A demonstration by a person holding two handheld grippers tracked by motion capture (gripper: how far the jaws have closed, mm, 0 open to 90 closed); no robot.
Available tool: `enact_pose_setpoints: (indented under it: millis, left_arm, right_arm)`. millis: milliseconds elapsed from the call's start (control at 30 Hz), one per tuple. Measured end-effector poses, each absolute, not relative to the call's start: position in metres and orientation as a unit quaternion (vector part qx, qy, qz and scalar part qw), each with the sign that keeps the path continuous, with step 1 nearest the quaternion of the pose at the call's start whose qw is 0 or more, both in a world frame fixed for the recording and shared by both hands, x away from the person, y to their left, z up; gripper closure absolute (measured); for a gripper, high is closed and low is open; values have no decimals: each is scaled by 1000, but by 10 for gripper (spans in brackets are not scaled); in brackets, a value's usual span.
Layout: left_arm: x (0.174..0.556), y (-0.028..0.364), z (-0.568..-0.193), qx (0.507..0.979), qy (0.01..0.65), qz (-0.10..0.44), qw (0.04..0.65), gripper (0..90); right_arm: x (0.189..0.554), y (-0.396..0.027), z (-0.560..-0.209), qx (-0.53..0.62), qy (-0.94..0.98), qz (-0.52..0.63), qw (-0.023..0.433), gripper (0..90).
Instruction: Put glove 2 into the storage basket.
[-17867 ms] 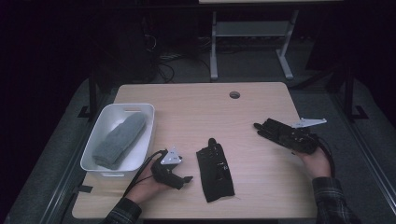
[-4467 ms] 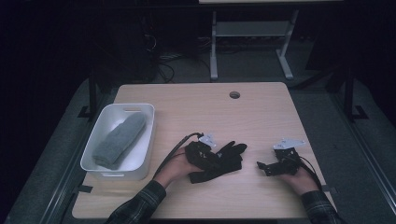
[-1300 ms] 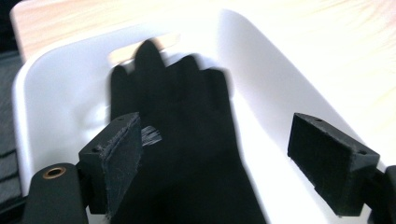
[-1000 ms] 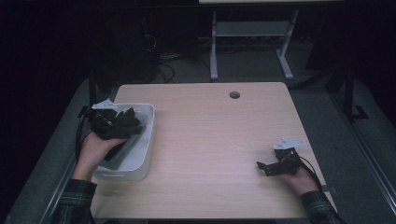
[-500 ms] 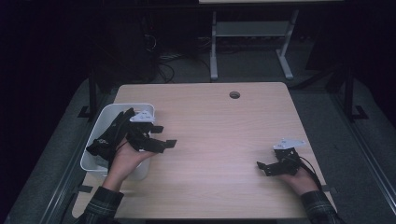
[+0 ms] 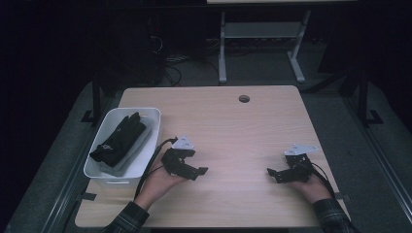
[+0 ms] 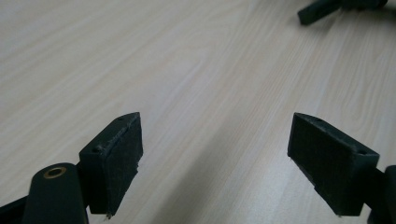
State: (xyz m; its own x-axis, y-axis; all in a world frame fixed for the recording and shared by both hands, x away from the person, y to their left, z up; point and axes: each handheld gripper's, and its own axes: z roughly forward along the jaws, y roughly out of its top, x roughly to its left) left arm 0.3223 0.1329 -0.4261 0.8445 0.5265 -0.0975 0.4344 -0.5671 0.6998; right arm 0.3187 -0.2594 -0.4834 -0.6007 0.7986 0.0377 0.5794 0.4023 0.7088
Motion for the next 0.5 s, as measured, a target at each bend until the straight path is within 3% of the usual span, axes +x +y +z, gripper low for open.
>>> enact_pose_setpoints:
  millis: [200, 500]
  left_arm:
    - [323, 122, -452, 905, 254, 56, 336, 171]
    - [325, 123, -463, 910, 256, 52, 323, 165]
  right_arm:
    - [319, -259, -483, 419, 823, 351, 156, 43]
    - [319, -259, -483, 419, 823, 351, 155, 42]
